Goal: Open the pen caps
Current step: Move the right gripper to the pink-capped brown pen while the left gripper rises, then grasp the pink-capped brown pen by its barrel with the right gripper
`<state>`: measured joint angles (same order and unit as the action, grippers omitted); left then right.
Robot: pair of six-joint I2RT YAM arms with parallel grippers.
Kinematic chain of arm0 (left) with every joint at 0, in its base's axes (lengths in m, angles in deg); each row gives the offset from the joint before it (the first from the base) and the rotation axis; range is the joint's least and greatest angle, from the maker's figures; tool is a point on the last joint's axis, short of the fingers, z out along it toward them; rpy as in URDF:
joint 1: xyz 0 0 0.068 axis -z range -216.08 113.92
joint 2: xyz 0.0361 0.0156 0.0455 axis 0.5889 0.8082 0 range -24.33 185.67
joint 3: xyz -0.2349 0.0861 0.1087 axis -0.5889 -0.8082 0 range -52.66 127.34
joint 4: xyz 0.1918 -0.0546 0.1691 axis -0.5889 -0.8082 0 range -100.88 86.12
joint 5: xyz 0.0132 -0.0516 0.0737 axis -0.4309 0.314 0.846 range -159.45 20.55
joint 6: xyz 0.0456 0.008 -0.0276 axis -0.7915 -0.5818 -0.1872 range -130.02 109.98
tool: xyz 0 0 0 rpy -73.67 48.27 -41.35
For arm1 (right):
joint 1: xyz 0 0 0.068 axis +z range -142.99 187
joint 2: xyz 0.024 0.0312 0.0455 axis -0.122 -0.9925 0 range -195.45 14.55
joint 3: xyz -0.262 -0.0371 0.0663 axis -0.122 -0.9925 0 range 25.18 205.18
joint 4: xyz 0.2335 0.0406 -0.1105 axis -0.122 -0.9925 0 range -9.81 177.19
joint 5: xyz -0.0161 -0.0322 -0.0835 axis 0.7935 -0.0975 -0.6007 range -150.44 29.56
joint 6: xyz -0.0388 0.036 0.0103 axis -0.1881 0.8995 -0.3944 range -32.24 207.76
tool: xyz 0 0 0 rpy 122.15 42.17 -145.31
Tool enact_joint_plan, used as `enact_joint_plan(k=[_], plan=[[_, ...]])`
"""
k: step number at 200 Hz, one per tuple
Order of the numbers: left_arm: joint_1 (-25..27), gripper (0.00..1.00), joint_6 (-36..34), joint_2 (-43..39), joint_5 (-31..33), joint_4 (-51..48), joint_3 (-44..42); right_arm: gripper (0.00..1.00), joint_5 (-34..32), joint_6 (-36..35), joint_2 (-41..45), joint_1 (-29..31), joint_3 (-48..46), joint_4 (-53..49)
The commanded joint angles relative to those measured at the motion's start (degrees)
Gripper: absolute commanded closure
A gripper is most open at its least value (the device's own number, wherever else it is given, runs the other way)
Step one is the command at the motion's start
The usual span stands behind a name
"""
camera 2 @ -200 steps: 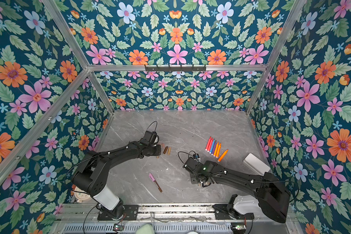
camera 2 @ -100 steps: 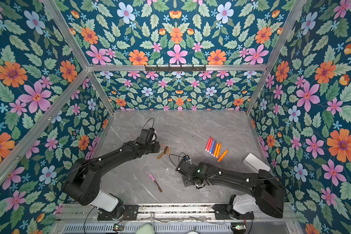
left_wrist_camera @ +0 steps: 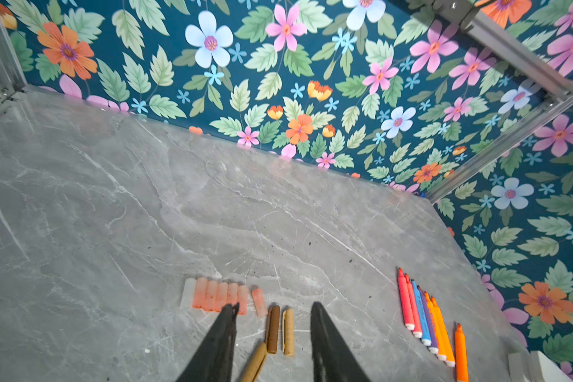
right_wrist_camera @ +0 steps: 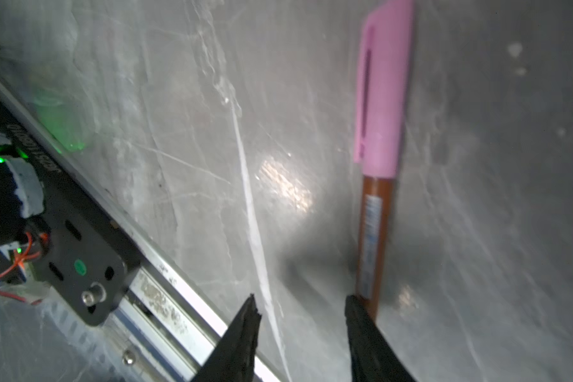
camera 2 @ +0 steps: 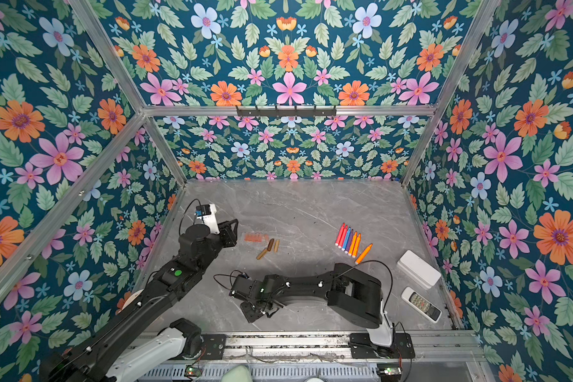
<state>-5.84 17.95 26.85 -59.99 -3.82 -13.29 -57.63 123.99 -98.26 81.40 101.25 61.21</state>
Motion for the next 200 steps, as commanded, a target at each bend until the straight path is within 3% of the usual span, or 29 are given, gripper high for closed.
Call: enact_joint_plan(k=[1,88,152,200], plan=[[0.0,0.61,-0.9,-1.3,2.2,0.8,-0.9,0.56,-1.3,-0.4,-1.5,0.1,1.6,-5.1],[-0.1,0.61,-1.3,-1.1,2.2,1.1,-1.5,0.57,-5.2,-0.9,2.2,0.3,1.7,-8.4],[-0.1,0.61,-1.2,-0.6,1.7,1.1,-1.9,0.57,-10.8,0.9,-3.0,0.3,5.2,-15.6],[-0.1,0.61,-1.0,-0.3,1.4,1.0,-1.6,0.60,-9.5,0.9,-5.0,0.3,5.2,-14.5]])
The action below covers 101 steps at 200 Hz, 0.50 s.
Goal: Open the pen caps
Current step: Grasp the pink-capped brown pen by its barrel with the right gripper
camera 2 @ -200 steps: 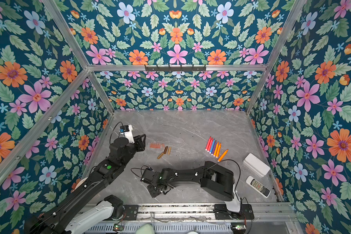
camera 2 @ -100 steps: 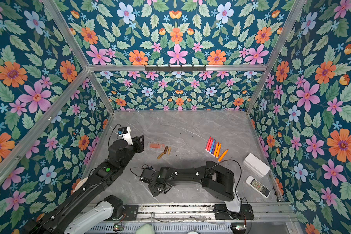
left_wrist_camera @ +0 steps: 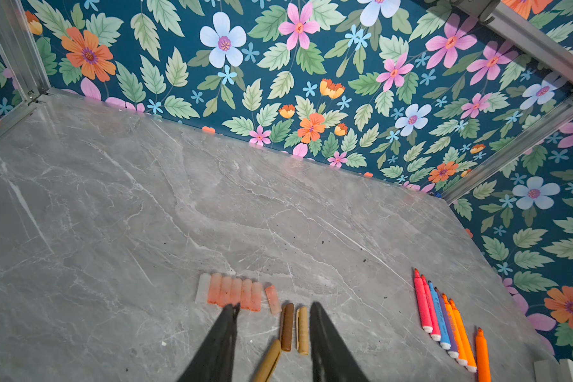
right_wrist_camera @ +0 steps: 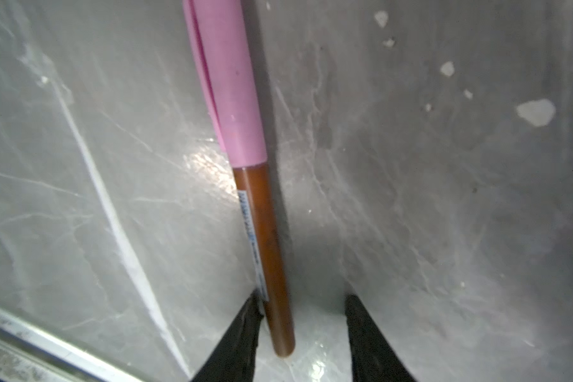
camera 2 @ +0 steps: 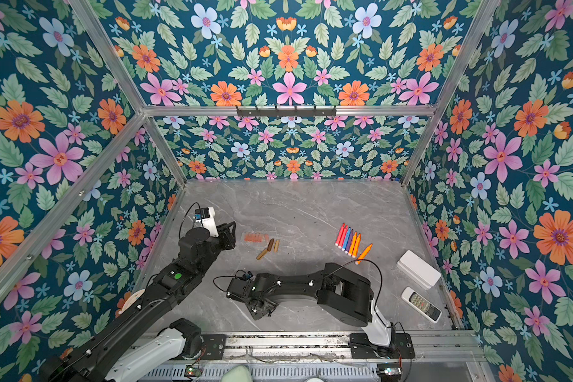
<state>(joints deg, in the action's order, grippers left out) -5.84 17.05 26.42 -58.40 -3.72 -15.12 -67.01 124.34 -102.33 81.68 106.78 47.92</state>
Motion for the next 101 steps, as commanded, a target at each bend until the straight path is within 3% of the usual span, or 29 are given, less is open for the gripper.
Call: enact_joint_plan(k=[1,24,55,80,101], plan=[[0.0,0.61,-0.1,0.1,-0.2,0.9,0.3,0.61,-0.1,0.6,-1.0,0.0,-0.3,-1.2],[-0.1,0.61,-0.1,0.1,-0.2,0.9,0.3,0.71,0.9,0.4,-1.5,0.0,-0.7,-0.5],[-0.1,0.61,0.0,0.6,-0.4,1.0,0.4,1.00,4.9,-0.1,-0.5,-0.5,-3.3,4.8],[-0.1,0.61,-0.1,1.5,-1.6,0.7,0.9,1.00,7.2,0.0,3.3,-2.2,-8.1,9.1],[0.0,0.61,-0.1,3.4,-5.0,0.4,1.9,1.00,5.3,0.2,11.7,-4.9,-14.8,10.4]])
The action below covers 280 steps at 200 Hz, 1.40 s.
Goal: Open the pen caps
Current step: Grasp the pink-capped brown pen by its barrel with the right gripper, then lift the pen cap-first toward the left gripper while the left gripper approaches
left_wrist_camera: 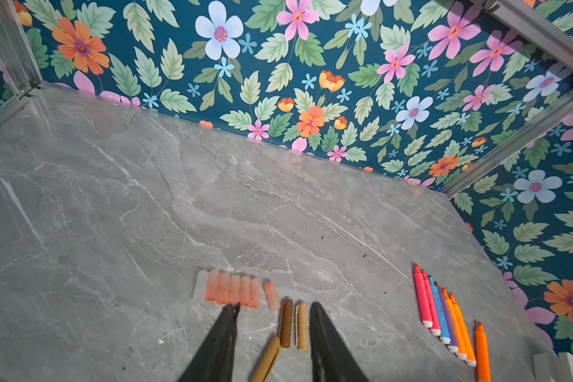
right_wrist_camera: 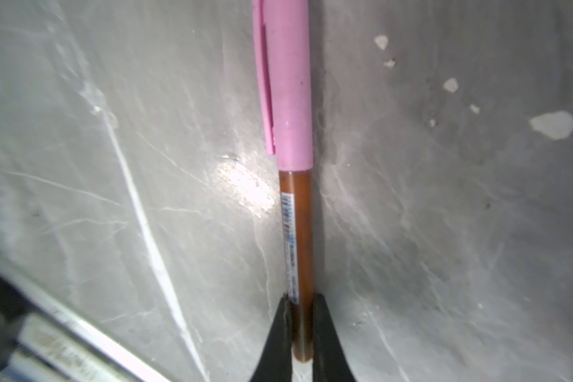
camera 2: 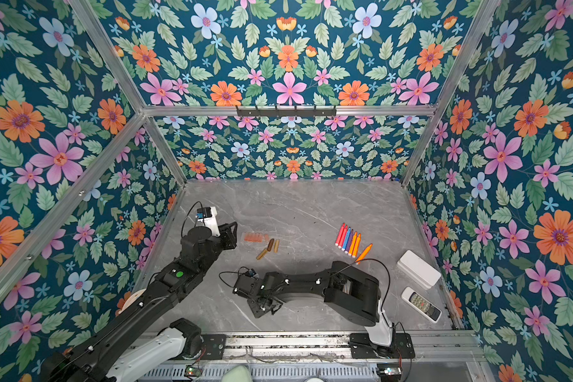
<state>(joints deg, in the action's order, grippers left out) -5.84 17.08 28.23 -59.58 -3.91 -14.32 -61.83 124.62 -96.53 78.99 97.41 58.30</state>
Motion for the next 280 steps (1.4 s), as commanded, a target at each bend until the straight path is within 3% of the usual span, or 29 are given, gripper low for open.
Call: enact_joint_plan(k=[1,34,64,97,102,112,163,233,280], plan=[[-0.1,0.61,-0.1,1.7,-4.0,0.6,1.2,1.00,0.1,-0.1,6.4,-2.4,-5.8,0.1],[0.0,0.58,2.6,8.5,-15.6,4.2,2.0,1.00,-1.6,0.6,22.2,-7.5,-16.2,1.4],[0.7,0.50,9.8,19.5,-27.4,10.8,2.7,1.00,-1.4,1.4,30.2,-12.1,-22.1,0.2],[6.5,0.47,10.8,26.9,-26.9,11.8,6.8,1.00,-1.9,1.9,35.5,-14.2,-25.6,-0.8],[7.2,0.42,10.9,27.5,-26.9,11.9,7.5,1.00,-2.1,1.9,36.1,-14.3,-25.8,-1.0],[8.3,0.40,11.3,28.9,-27.5,12.3,8.6,1.00,-2.6,2.0,37.1,-14.8,-26.1,-1.8],[9.1,0.47,15.3,36.7,-39.3,17.5,12.5,1.00,-3.7,1.1,44.3,-17.9,-27.8,-3.7],[10.7,0.47,33.1,48.0,-54.1,46.5,10.3,1.00,1.0,-0.3,50.6,-23.1,-30.6,-2.5],[12.1,0.48,36.0,50.4,-57.0,51.0,11.6,1.00,2.5,-0.7,48.9,-24.1,-30.8,-1.8]])
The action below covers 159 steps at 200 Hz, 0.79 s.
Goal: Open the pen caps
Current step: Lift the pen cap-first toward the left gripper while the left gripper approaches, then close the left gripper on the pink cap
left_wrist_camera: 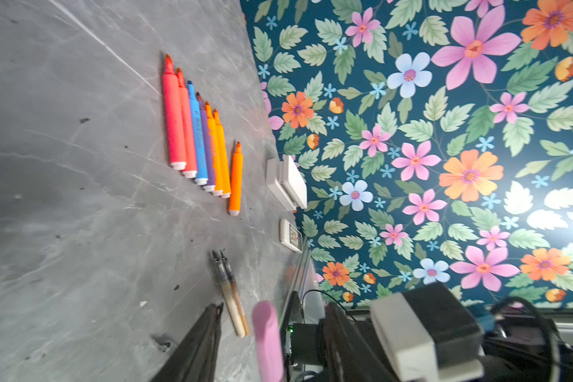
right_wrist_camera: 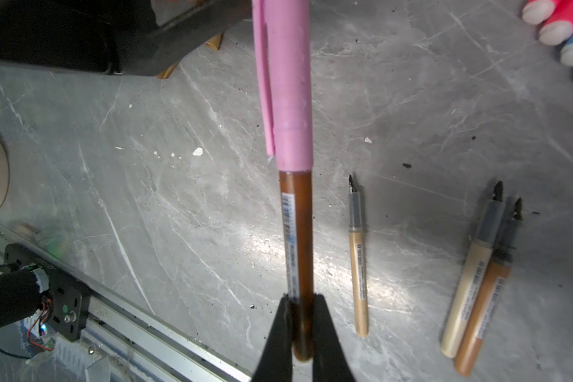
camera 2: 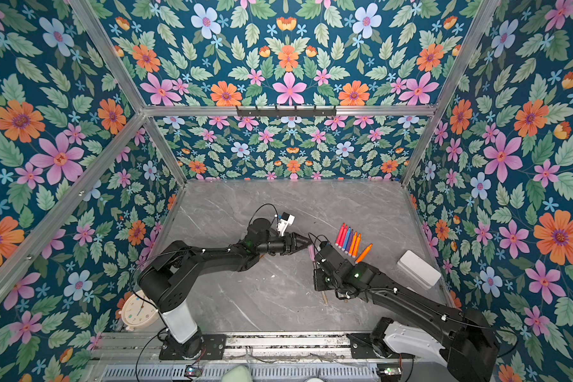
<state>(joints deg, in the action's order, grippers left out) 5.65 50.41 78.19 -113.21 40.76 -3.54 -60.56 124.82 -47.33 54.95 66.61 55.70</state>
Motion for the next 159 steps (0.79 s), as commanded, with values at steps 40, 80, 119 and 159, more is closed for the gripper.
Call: enact_joint_plan(k=[40,80,119,159], plan=[[0.8,0.49,2.6,1.8,-5.6,6.7,1.1,1.00,0.6,-1.3,0.3,-0.3,1.2,0.0],[1.0,0.50,-0.3,1.5,-4.5,2.7,1.3,1.00,-0.8,-1.6,2.4,-0.3,2.3,-1.8],[1.9,0.56,-0.1,1.5,-6.3,4.3,1.8,1.00,-1.3,-1.7,1.7,-0.4,2.0,-2.1],[3.3,0.66,-0.2,1.4,-8.5,5.0,2.5,1.00,-2.2,-1.8,2.2,-0.9,1.9,-2.7]])
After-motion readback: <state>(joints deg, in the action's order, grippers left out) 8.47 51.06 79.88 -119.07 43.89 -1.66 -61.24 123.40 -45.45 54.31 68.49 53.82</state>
